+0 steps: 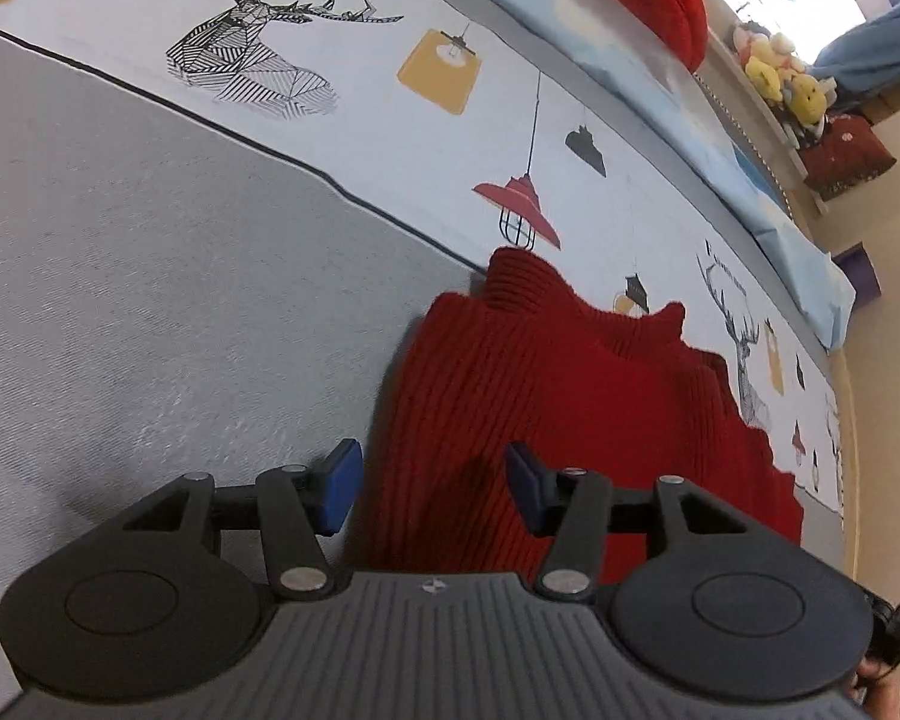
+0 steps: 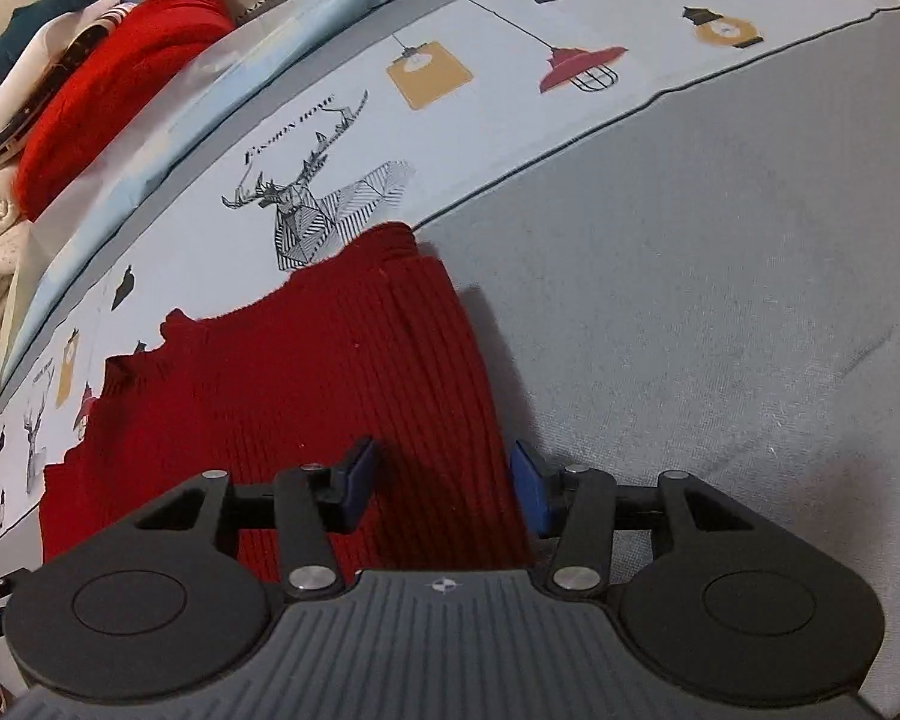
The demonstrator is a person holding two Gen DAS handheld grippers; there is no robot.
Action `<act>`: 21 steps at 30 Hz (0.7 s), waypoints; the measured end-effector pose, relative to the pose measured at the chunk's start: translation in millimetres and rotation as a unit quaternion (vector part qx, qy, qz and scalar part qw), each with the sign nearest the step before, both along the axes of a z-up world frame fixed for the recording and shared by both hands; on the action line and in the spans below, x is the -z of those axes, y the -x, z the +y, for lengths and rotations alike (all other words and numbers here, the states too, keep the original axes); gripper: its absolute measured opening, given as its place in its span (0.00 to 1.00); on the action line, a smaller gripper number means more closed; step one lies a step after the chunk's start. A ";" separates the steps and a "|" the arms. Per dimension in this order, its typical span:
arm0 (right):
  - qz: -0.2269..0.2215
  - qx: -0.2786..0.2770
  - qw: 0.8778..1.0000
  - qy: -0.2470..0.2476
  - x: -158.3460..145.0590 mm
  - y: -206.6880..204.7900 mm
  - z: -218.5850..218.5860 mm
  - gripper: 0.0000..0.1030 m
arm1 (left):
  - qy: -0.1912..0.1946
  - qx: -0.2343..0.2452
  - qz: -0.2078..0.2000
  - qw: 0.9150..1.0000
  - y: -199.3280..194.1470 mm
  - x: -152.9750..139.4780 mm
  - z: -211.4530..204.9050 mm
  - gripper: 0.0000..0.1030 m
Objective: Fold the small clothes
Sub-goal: 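Grasp the sweater hem with both grippers and lift it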
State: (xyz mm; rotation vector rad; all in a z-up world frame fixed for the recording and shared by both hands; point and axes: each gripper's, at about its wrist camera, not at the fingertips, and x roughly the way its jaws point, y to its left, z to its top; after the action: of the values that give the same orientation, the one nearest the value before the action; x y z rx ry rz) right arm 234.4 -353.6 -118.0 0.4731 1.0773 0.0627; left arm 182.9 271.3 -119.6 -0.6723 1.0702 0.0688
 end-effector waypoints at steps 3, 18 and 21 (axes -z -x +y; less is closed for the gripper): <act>-0.018 -0.011 1.000 0.011 -5.2 1.9 4.5 0.13 | -0.002 -0.003 0.012 1.000 -7.1 7.3 -6.6 0.56; -0.215 -0.009 0.976 0.019 -76.9 36.9 -5.8 0.09 | -0.137 0.024 -0.224 0.965 17.2 -82.4 -28.7 0.11; -0.269 0.009 0.962 0.043 -89.7 40.0 -1.9 0.09 | -0.166 0.006 -0.243 0.956 12.3 -86.3 -34.2 0.11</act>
State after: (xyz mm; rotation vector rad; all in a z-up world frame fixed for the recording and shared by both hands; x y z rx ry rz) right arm 194.4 -355.5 -28.3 0.3577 0.5382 0.1207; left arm 170.6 237.1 -33.4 -0.3486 0.5674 0.0652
